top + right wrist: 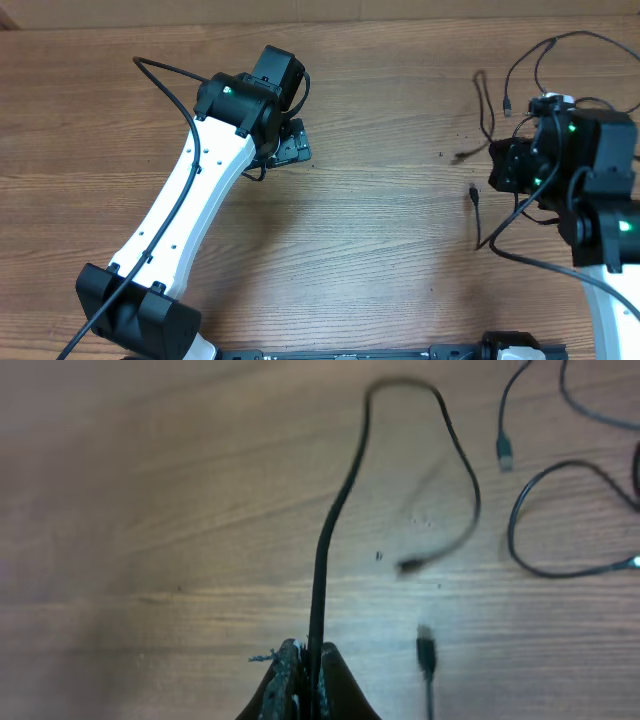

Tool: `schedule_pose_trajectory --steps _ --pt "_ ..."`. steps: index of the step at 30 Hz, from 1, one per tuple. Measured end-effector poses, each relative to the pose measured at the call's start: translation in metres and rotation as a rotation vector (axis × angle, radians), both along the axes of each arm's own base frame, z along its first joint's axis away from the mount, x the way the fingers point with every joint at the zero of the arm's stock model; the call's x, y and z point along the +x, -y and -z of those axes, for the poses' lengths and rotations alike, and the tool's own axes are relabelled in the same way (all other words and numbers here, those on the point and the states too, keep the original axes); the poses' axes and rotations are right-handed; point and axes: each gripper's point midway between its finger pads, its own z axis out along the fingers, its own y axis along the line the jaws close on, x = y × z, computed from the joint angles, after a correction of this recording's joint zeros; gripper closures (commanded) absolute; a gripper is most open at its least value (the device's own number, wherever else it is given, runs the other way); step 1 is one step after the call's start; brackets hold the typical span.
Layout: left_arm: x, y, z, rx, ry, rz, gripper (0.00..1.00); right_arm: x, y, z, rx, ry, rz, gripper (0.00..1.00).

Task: Untangle cables
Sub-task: 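Carry the cable with the right gripper to the right edge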

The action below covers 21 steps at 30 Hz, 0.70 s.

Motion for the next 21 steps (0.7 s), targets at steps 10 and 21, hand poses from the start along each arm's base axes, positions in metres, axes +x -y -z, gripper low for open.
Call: schedule_pose_trajectory --steps 10,21 --pt "0.000 0.000 0.000 0.000 0.000 0.000 0.00 0.008 0.003 -0.022 0.081 0.083 0.077 0.96" --pt "0.001 0.000 0.000 -0.002 0.004 0.000 0.00 0.018 0.000 -0.045 0.164 0.173 0.114 0.96"
